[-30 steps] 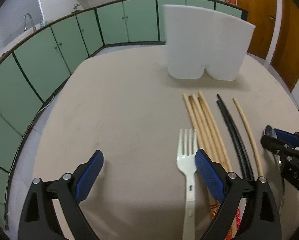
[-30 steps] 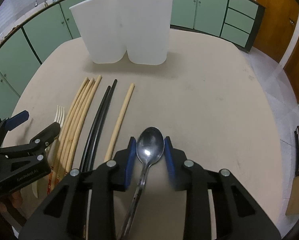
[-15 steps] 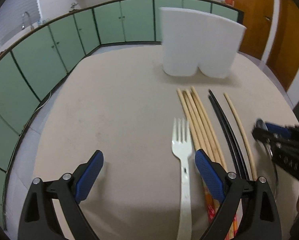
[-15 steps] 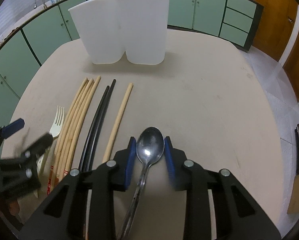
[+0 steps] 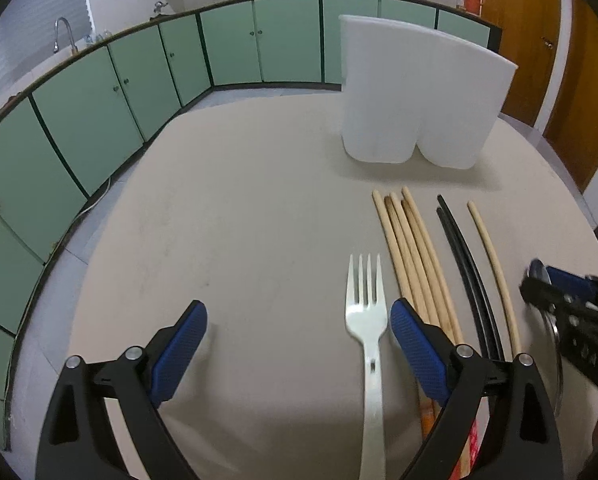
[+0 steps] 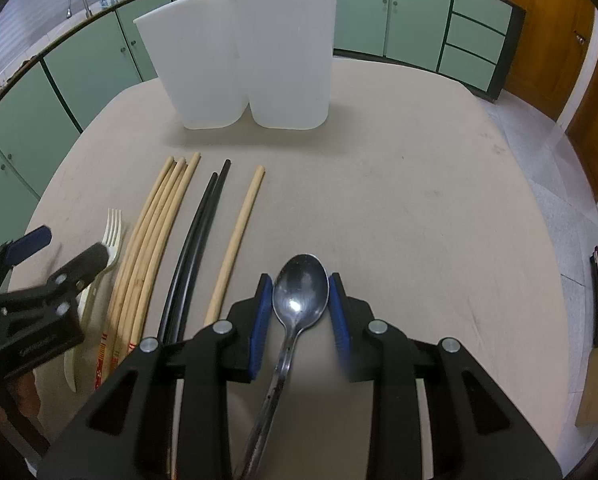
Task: Organize utensils
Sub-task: 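Grasp the white fork with the left gripper while the right gripper lifts the spoon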
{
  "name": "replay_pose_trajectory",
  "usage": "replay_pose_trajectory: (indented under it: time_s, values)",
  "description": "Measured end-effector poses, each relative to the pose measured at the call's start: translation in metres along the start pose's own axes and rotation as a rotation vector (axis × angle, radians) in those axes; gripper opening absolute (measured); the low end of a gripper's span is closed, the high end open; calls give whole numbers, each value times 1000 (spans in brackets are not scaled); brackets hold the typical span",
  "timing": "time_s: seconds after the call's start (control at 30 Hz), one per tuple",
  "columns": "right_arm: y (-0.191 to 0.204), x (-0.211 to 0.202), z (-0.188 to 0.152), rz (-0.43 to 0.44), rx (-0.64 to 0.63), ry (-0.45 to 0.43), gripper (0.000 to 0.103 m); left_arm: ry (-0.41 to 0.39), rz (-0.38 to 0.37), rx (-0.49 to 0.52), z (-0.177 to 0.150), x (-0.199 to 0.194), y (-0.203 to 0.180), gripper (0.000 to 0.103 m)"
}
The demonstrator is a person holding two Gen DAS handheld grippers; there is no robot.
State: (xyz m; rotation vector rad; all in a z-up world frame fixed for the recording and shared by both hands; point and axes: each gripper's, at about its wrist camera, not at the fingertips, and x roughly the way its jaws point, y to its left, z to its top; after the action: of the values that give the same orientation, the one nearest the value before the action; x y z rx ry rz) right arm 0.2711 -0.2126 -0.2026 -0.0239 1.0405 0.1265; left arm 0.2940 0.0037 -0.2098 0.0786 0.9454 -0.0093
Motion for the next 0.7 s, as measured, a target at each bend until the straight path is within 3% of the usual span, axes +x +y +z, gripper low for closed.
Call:
replay_pose_trajectory:
  time_s: [0.23, 0.3, 0.4, 0.5, 0.57, 0.6, 0.63, 0.7]
  values:
    - [0, 3, 1, -4, -8, -2, 29, 38, 21, -21, 10, 19, -2, 91]
    - [1, 3, 0, -10, -16, -1, 36, 42, 18, -21, 12, 20, -1, 90]
    - [-1, 3, 0, -9, -1, 6, 39, 49, -11, -26, 8, 20, -1, 81]
    - [-3, 4, 0, -1, 5, 11, 38, 54, -55, -33, 9, 17, -7, 64]
    - [-3, 4, 1, 7, 3, 15, 28, 53, -81, -20, 9, 14, -11, 42]
    - [-4, 3, 1, 13, 5, 17, 28, 51, -91, -20, 10, 13, -12, 35]
    - [-5, 3, 2, 18, 7, 18, 28, 51, -113, -21, 10, 11, -12, 21]
    - [-6, 1, 1, 29, 4, 17, 28, 53, -148, -34, 10, 9, -10, 21]
